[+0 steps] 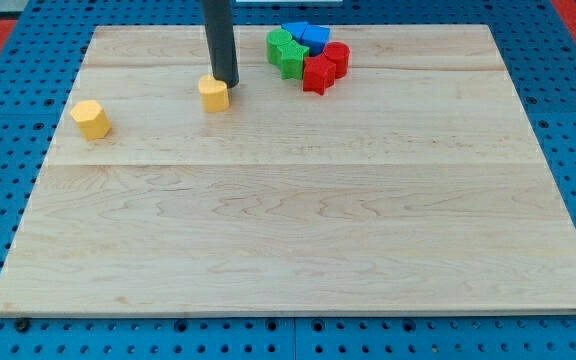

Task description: Drag the heart towards the center right side of the board

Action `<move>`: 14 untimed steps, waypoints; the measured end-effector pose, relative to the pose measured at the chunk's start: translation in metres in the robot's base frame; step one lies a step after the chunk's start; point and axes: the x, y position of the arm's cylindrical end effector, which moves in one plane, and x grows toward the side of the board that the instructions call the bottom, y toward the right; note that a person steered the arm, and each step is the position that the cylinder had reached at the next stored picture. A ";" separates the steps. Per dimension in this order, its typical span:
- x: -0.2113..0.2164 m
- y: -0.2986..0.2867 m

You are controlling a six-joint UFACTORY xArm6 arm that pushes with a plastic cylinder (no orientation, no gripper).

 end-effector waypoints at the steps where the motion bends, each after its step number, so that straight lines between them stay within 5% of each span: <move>1: 0.007 -0.013; 5: -0.017 -0.110; 8: 0.030 -0.120; 14: 0.049 0.039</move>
